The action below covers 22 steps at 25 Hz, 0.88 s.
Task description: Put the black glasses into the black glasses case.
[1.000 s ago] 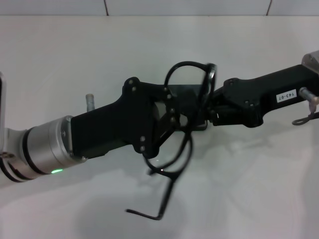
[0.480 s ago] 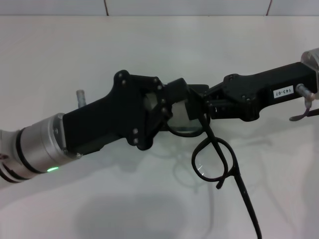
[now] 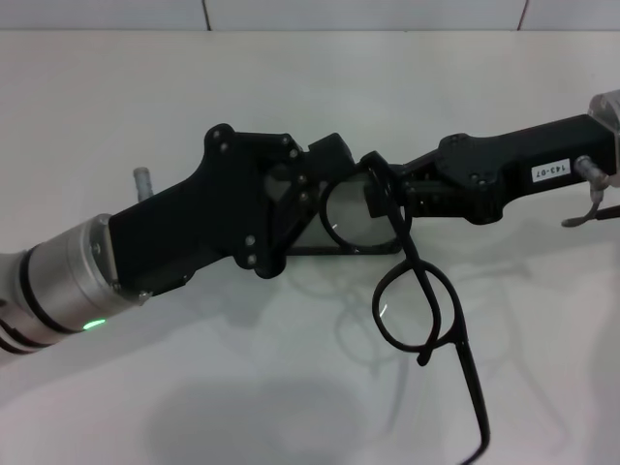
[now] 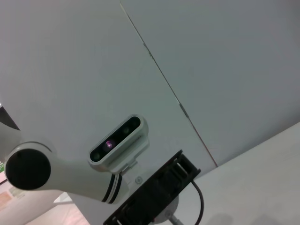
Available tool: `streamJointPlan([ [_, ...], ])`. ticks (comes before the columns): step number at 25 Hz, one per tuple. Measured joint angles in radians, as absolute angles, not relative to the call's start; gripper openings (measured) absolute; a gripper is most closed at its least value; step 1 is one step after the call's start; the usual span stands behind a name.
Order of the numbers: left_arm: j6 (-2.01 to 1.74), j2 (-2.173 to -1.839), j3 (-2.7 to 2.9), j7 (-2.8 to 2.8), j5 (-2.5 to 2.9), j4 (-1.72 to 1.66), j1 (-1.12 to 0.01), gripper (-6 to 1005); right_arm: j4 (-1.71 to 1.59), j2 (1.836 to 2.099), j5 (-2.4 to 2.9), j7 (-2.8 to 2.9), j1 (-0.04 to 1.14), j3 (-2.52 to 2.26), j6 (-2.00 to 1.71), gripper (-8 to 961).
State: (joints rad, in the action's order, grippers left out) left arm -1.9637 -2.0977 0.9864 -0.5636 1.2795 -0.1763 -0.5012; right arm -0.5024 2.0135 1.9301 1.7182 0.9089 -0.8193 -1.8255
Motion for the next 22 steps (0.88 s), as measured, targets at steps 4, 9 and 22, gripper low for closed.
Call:
streamJointPlan([
  [4, -1.981, -2.095, 0.987, -0.591, 1.279, -0.179, -0.5, 19, -0.503, 2.005, 1.903, 1.721, 0.906, -0.817, -1.813, 28],
  [9, -2.023, -2.085, 0.992, -0.664, 1.292, -0.198, -0.497, 19, -0.499, 1.985, 1.85, 1.734, 0.903, -0.793, -1.776, 29],
  [22, -2.004, -2.074, 0.98, -0.7, 1.299, -0.218, -0.44, 19, -0.496, 1.972, 1.648, 1.739, 0.892, -0.666, -1.717, 29],
])
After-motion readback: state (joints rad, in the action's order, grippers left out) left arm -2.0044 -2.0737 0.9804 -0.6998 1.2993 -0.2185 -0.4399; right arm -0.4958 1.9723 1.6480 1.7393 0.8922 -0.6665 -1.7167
